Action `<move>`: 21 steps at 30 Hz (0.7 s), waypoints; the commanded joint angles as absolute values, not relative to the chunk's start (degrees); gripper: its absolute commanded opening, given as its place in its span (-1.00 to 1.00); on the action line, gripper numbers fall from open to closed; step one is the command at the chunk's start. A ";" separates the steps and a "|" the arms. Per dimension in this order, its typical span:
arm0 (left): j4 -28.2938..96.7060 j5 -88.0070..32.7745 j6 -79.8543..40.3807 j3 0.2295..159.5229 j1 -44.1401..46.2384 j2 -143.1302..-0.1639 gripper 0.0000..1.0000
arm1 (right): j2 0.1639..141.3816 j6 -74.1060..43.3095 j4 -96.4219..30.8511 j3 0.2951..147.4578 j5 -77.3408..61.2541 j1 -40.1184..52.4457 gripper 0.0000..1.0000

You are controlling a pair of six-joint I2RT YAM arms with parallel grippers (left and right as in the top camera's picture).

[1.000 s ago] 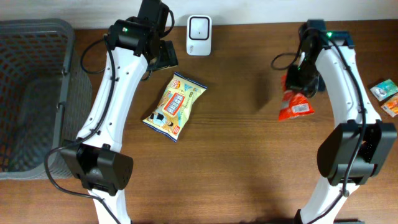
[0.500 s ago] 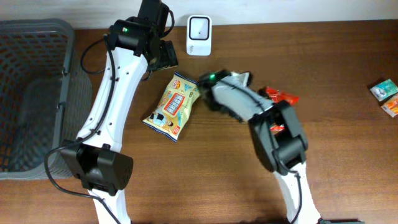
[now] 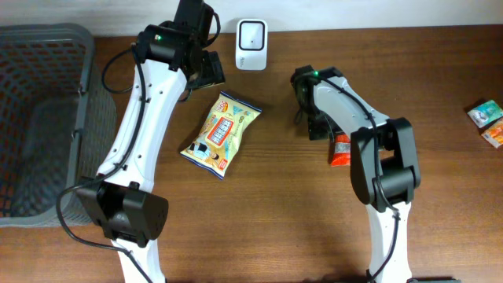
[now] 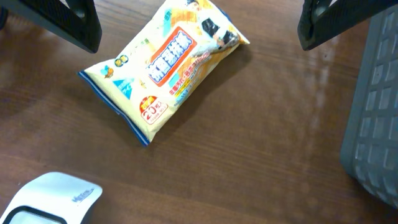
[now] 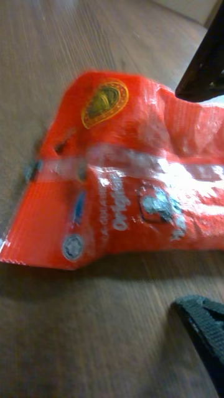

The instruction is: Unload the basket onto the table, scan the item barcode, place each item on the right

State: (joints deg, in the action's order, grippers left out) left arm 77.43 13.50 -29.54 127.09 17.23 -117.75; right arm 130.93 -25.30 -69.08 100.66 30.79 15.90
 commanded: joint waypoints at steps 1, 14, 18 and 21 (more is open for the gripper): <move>77.47 13.28 -29.23 127.55 17.23 -116.99 0.98 | 131.72 -25.50 -66.35 95.79 33.23 13.69 0.71; 77.49 13.30 -29.23 127.55 17.23 -116.99 0.98 | 131.50 -11.22 -80.84 122.08 -0.30 10.46 -0.92; 77.49 13.28 -29.23 127.55 17.23 -116.99 0.98 | 131.68 -2.07 -80.55 126.80 -30.44 4.43 -0.92; 77.47 13.28 -29.23 127.55 17.23 -116.99 0.98 | 131.72 -0.38 -76.16 119.87 -45.28 -2.66 -0.92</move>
State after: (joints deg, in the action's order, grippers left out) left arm 77.41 13.47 -29.54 127.09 17.23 -117.75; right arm 131.96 -3.40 -78.35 124.57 -29.34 1.91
